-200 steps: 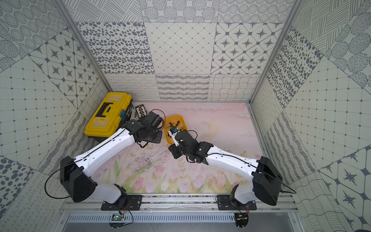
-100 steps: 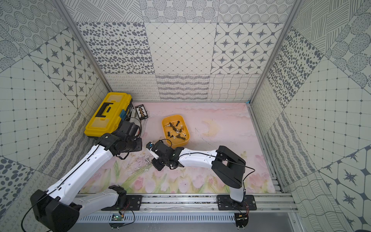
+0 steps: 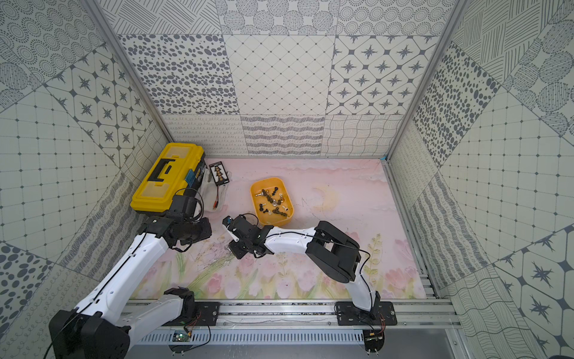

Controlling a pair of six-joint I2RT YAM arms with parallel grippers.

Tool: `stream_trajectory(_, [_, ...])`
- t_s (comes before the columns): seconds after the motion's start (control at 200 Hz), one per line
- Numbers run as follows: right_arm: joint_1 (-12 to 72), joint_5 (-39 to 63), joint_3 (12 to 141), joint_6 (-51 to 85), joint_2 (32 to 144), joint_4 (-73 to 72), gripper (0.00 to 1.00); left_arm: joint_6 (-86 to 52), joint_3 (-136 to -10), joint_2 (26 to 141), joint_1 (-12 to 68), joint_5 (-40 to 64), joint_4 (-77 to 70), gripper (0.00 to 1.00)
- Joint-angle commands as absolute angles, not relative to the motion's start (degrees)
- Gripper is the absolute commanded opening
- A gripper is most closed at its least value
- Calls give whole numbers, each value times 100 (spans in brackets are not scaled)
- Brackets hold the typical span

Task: Put the chess pieces into the storage box
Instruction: Pick up the chess piece at the center of the board.

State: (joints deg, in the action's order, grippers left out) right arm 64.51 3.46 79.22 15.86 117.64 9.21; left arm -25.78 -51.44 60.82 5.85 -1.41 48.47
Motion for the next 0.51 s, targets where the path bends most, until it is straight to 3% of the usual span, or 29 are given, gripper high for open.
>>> stream_trajectory(0.0, [6433,521,8080,1725,11925,655,32,-2566,-5089,5934,505,126,4571,29])
stream_trajectory(0.5, [6427,547,8375,1701,12320,743,24,-2549,-5057,6025,490,241,4518,29])
